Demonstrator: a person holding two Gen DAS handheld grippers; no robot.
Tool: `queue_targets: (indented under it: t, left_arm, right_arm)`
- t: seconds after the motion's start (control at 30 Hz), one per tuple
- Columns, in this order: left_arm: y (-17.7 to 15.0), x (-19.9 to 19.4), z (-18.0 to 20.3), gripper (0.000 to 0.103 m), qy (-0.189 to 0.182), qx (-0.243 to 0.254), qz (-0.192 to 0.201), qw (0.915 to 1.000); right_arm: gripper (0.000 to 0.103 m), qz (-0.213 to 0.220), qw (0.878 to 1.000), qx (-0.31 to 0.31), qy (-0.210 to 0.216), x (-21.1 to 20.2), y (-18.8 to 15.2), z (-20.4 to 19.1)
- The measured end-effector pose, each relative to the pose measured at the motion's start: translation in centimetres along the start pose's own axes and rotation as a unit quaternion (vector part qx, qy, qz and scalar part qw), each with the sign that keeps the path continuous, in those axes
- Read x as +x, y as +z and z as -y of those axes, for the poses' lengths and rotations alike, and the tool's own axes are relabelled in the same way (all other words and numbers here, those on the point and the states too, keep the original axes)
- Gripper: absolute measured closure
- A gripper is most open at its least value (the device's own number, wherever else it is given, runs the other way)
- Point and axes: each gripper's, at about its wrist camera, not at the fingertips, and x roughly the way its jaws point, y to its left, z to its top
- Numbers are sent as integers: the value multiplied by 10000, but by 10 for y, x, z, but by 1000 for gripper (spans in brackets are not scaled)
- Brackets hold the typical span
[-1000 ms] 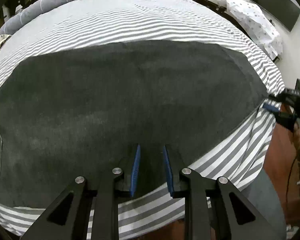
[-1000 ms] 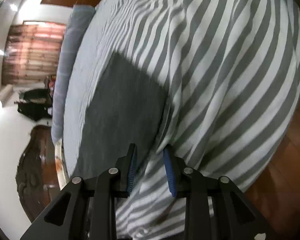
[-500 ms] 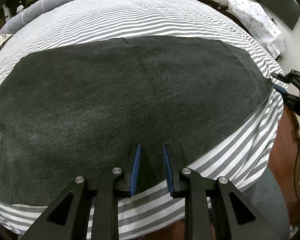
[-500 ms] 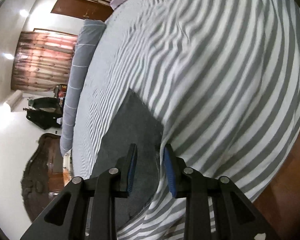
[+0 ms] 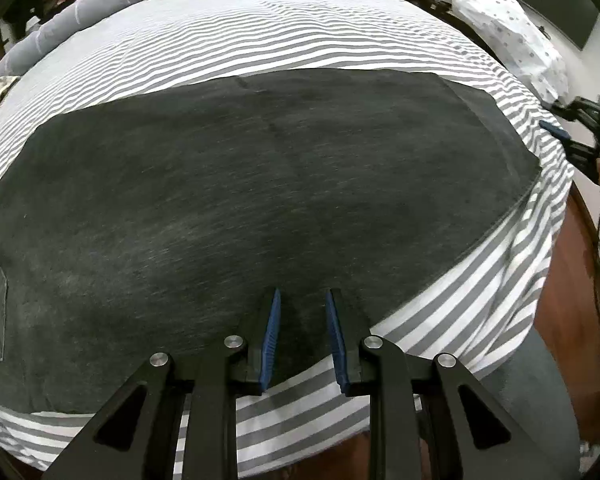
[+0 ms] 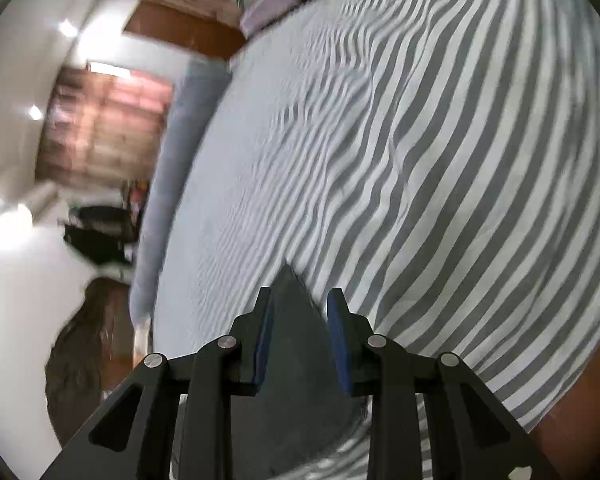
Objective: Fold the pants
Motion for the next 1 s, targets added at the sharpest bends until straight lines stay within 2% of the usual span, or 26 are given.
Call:
queue_targets:
  t: [0.07, 0.17, 0.5, 0.6, 0.67, 0.77, 0.87, 1.0]
  left_arm:
    - [3, -4, 5, 78, -33, 48, 72, 10000]
    - [11, -6, 15, 78, -114, 155, 109, 9998]
    - [20, 13, 30, 78, -198, 191, -17, 9996]
    - [17, 16, 31, 78, -214, 175, -35, 9996]
    - [15, 18, 31, 78, -205, 169, -38, 9996]
    - [14, 20, 29, 78, -261, 99, -26, 9996]
    - [13, 20, 26, 78, -309, 15, -21, 9995]
    - [9, 19, 24, 78, -321, -6, 42, 9995]
  right_arm:
    - [76, -211, 9993, -132, -272, 11, -1, 4]
    - [76, -579, 9980, -42, -248, 24, -4, 18]
    - [76, -1535, 9872, -141, 401, 43, -36, 39]
    - [79, -1469, 9875, -54, 575, 40, -44, 45]
    - [87, -1320, 9889, 49, 681, 40, -46, 47]
    - [95, -1097, 9928, 26, 483, 41, -49, 43]
    - [97, -892, 9958, -119, 186, 32, -54, 32]
    - [97, -586, 9958, -620, -342, 13, -61, 3]
